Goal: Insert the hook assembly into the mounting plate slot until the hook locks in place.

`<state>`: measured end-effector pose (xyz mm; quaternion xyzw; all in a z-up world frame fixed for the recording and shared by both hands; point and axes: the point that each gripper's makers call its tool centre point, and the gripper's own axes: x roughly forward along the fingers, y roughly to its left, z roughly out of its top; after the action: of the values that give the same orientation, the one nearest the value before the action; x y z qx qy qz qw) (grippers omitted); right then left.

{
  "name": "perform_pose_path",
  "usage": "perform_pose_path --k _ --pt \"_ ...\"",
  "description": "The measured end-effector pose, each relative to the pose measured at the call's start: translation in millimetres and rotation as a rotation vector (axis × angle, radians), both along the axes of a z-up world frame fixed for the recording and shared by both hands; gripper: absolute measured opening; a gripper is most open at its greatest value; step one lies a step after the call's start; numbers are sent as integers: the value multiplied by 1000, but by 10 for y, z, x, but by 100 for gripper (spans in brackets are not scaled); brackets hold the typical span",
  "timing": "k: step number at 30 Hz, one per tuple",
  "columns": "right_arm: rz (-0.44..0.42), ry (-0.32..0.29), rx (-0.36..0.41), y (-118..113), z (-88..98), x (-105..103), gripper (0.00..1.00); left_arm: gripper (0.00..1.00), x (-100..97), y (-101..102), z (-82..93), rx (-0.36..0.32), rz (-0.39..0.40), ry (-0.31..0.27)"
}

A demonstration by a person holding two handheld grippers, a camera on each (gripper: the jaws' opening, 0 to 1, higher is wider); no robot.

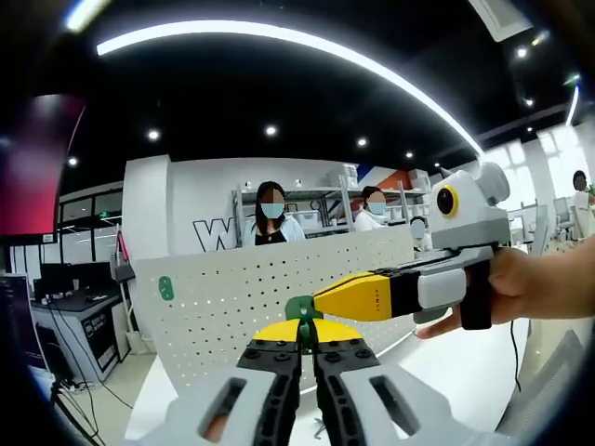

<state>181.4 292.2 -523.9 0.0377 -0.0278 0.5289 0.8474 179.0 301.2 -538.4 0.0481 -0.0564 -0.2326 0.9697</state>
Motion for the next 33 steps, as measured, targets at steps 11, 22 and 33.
perform_pose_path --k 11,22,33 --pt "-5 -55 -46 12 -21 -1 0 3 10 7 -17 -5 3 6" --pt "-11 -77 -75 20 -18 20 0 3 32 10 -21 -7 5 -1" --pt "-40 -54 -78 -75 -3 69 9 3 50 20 -23 -9 6 3"
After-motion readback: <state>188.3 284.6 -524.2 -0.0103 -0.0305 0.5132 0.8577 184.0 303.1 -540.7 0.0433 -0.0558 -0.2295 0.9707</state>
